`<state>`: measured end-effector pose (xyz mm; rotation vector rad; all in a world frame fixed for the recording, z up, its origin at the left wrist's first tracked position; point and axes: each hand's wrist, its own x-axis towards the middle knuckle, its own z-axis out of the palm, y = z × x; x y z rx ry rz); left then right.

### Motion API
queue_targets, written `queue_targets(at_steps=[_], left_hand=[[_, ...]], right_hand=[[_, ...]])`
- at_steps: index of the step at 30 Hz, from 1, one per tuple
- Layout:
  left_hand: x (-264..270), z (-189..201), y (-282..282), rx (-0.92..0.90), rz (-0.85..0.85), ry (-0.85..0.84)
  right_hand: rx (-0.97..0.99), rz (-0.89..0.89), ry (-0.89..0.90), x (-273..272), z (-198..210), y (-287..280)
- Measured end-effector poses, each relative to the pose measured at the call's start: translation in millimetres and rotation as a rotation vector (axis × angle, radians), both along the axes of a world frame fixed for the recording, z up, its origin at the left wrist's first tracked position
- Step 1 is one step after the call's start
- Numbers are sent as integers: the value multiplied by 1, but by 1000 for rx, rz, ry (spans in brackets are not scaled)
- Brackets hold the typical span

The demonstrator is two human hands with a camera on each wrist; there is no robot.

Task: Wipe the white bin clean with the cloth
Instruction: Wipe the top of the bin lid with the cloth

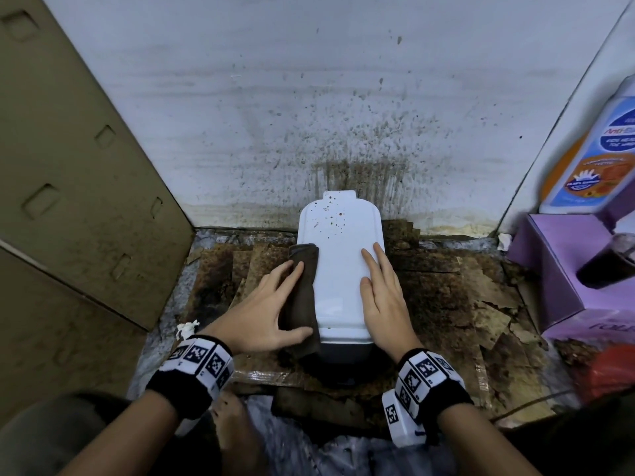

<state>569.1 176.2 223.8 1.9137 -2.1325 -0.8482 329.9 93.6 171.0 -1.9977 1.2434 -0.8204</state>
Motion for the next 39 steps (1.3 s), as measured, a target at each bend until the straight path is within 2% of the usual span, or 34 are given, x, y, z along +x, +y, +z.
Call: queue_targets(at_steps=[3, 6, 19, 23, 27, 33, 39], left_hand=[[4, -10, 0, -107, -66, -124], [-2, -15, 0, -167, -65, -156], [-33, 0, -13, -173, 12, -322], [-49, -2, -11, -189, 87, -274], [-46, -7, -9, -195, 109, -152], [-3, -4, -7, -167, -38, -33], [9, -15, -5, -167, -65, 48]], right_hand=[[-4, -2, 9, 0, 0, 0], [-20, -6, 10, 0, 0, 0], [-34, -4, 13, 0, -3, -2], [-33, -5, 15, 0, -2, -1], [-23, 10, 31, -1, 1, -1], [3, 37, 28, -2, 3, -1], [13, 30, 15, -3, 2, -1]])
